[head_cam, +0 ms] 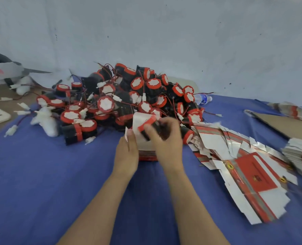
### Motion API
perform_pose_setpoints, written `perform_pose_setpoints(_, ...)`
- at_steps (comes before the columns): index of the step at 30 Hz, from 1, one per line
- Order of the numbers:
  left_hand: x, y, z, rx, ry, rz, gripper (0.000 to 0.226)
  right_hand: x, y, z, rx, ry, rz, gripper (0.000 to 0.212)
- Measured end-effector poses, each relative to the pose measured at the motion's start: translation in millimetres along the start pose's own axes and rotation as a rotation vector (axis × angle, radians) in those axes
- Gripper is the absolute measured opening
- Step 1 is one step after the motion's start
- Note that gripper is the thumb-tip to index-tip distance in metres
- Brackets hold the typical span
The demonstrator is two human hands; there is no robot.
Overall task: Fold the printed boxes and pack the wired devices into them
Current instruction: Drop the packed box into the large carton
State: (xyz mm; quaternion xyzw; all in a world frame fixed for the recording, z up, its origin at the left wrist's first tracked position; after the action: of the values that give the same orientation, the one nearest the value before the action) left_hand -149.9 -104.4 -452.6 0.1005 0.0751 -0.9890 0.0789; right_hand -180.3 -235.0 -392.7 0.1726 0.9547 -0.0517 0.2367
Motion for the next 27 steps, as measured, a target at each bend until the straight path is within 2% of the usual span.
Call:
perform_pose_setpoints(2, -1, -7, -8, -0.040, -0.092, 0.037, 0.054, 8, 17, 20, 0.263, 0.060, -0.132, 0.028)
perform_pose_setpoints(5, -5, -14, -16, 0.028, -0.219, 0.046, 0.061, 4, 16, 32, 0.741, -0.048, -0.205, 0.025)
perform_pose_setpoints(7, -7, -12, -14, 0.022, -0.205, 0.007, 0.051, 3, 14, 43, 0.889, 0.003, -0.266, 0.029)
perform_pose_setpoints(9, -7, -11, -12, -0.044, -0.148, -0.011, 0.027, 3, 13, 52, 0.909, 0.051, -0.345, 0.030)
perform_pose_setpoints(11, -7, -8, -13, -0.072, -0.113, -0.019, 0.019, 6, 16, 59, 0.844, 0.138, -0.419, 0.032)
perform_pose_setpoints(13, -8, -6, -15, -0.096, -0.097, -0.020, 0.018, 7, 17, 56, 0.711, 0.185, -0.371, 0.031)
perform_pose_setpoints(16, -9, -6, -16, -0.137, -0.098, 0.000, 0.019, 2, -6, 30, 0.486, 0.072, -0.015, 0.032)
perform_pose_setpoints(18, -8, -6, -16, -0.150, -0.109, 0.014, 0.019, 0, -22, 13, 0.401, -0.005, 0.131, 0.037)
perform_pose_setpoints(21, -6, -5, -14, -0.167, -0.106, 0.016, 0.020, -2, -27, 8, 0.260, -0.010, 0.147, 0.046)
perform_pose_setpoints(23, -3, -2, -11, -0.189, -0.084, 0.000, 0.030, -1, -23, 7, 0.150, 0.018, 0.109, 0.054)
perform_pose_setpoints(25, -1, 0, -8, -0.216, -0.072, -0.015, 0.046, -2, -16, 12, -0.048, 0.088, 0.070, 0.057)
perform_pose_setpoints(27, -1, 1, -9, -0.243, -0.080, -0.019, 0.050, -4, -12, 21, -0.211, 0.212, 0.048, 0.050)
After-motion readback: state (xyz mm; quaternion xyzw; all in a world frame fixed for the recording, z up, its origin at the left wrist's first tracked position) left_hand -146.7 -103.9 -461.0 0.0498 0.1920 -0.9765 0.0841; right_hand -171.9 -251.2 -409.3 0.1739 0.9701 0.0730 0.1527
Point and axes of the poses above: each hand's wrist, its own x-axis away from the middle knuckle, its own y-axis out of the palm, z = x × y, the point moved 8 cm from there along -x, towards the middle knuckle, and after that the axes turned 3 degrees about -x, right-handed, at the moved point
